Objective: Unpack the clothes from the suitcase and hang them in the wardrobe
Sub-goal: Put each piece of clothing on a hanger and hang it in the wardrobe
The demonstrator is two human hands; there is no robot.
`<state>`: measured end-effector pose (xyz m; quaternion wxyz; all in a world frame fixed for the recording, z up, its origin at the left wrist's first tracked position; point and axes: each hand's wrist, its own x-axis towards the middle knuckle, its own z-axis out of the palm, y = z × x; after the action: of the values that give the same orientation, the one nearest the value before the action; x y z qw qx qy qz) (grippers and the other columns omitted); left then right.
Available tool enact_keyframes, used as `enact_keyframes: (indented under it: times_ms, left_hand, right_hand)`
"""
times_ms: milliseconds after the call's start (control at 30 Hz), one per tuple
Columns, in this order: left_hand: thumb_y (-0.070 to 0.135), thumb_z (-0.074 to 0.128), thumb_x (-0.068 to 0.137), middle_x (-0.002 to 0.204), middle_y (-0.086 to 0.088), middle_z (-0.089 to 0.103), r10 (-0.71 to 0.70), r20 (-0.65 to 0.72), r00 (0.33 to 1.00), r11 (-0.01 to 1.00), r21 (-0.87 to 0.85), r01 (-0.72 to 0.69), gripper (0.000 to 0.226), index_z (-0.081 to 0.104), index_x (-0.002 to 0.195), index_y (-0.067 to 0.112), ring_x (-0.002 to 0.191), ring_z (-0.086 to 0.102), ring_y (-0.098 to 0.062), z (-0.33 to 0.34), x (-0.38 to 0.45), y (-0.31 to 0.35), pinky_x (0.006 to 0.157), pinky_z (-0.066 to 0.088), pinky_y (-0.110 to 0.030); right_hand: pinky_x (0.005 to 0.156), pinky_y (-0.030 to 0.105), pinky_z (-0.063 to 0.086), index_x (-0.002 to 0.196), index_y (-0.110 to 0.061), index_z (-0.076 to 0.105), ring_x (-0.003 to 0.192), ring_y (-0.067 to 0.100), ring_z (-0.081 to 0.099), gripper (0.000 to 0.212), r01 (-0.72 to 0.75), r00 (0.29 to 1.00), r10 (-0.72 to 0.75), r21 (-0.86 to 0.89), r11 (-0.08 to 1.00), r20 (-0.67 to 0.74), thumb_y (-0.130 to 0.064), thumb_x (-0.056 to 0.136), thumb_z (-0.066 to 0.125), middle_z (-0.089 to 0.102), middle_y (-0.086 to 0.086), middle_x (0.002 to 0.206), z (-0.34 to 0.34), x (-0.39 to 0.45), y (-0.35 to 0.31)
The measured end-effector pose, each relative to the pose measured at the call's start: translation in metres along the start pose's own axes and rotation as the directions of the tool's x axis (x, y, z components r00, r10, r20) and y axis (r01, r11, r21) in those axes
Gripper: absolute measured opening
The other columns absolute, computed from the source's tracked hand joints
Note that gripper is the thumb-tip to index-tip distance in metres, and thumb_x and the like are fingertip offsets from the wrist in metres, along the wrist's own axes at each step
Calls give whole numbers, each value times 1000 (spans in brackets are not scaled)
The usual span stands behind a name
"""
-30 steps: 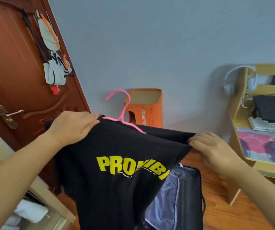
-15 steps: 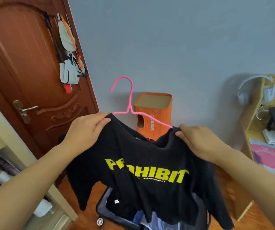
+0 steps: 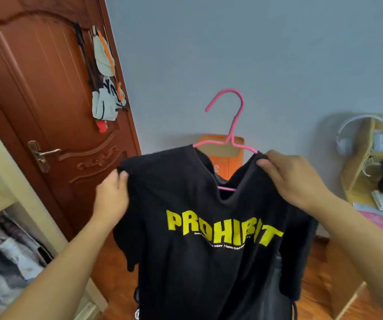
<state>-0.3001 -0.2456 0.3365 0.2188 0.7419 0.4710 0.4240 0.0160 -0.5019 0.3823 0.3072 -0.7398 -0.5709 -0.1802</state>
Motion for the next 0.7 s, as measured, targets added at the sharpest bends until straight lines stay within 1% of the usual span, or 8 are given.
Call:
enact_keyframes:
  times_ms: [133, 233, 300, 367, 467, 600, 633, 700]
  left_hand:
    - [19, 51, 103, 116, -21, 69, -251, 14, 968, 927, 291, 236, 22, 71, 110, 12, 107, 60, -43, -51, 37, -38, 87, 44, -43]
    - [28, 54, 103, 118, -13, 65, 125, -61, 990, 971, 215, -109, 28, 68, 125, 18, 111, 60, -31, -48, 23, -2, 101, 46, -43]
    - [41, 47, 105, 123, 4, 62, 422, 185, 887, 888, 111, -446, 38, 62, 134, 23, 113, 57, -12, -31, -2, 50, 100, 45, -34]
    - [50, 38, 103, 113, 16, 60, 497, 443, 746, 756, 202, -623, 37, 57, 128, 31, 104, 59, -8, -14, -24, 85, 86, 45, -31]
    - [37, 37, 107, 85, 12, 59, 484, 468, 739, 691, 314, -651, 18, 50, 101, 26, 85, 66, -31, -8, -23, 83, 65, 40, -37]
    - [48, 20, 105, 90, 3, 69, 490, 460, 741, 555, 490, -672, 28, 39, 101, 29, 77, 67, -33, -26, -12, 62, 60, 46, -40]
    - [50, 20, 106, 88, 1, 69, 492, 444, 748, 518, 541, -662, 29, 39, 103, 29, 77, 67, -34, -32, -8, 55, 58, 42, -38]
    - [52, 22, 106, 88, -1, 69, 467, 418, 779, 534, 569, -625, 28, 39, 104, 30, 79, 67, -37, -47, 2, 41, 59, 41, -37]
  right_hand:
    - [48, 29, 26, 68, -29, 29, 54, 31, 40, 35, -39, 999, 39, 10, 999, 28, -53, 94, 33, 36, -7, 52, -5, -12, 19]
    - [49, 26, 28, 71, -26, 36, 54, 24, 41, 37, -37, 999, 34, 72, 997, 40, -55, 93, 32, 41, -8, 54, 10, -11, 6]
    - [51, 32, 28, 74, -22, 41, 56, 21, 41, 42, 46, 994, -54, 92, 995, 90, -55, 97, 32, 41, -11, 56, 23, -3, -13]
    - [53, 34, 28, 76, -20, 46, 57, 17, 39, 43, 134, 983, -144, 100, 986, 111, -53, 101, 34, 39, -14, 57, 30, 4, -33]
    - [56, 25, 34, 95, -23, 65, 63, 11, 47, 46, 210, 973, -221, 149, 966, 60, -54, 102, 32, 55, -18, 67, 32, 9, -45]
    - [76, 5, 37, 103, -28, 66, 85, -8, 59, 32, 192, 978, -152, 335, 923, -140, -44, 104, 39, 63, -32, 90, 38, 2, -44]
    - [84, 5, 39, 108, -28, 69, 92, -9, 60, 30, 201, 971, -134, 374, 905, -197, -38, 104, 40, 62, -35, 98, 42, 0, -45]
    - [97, 17, 43, 120, -19, 70, 108, 7, 64, 40, 257, 956, -171, 391, 884, -240, -39, 105, 39, 67, -16, 117, 48, -1, -50]
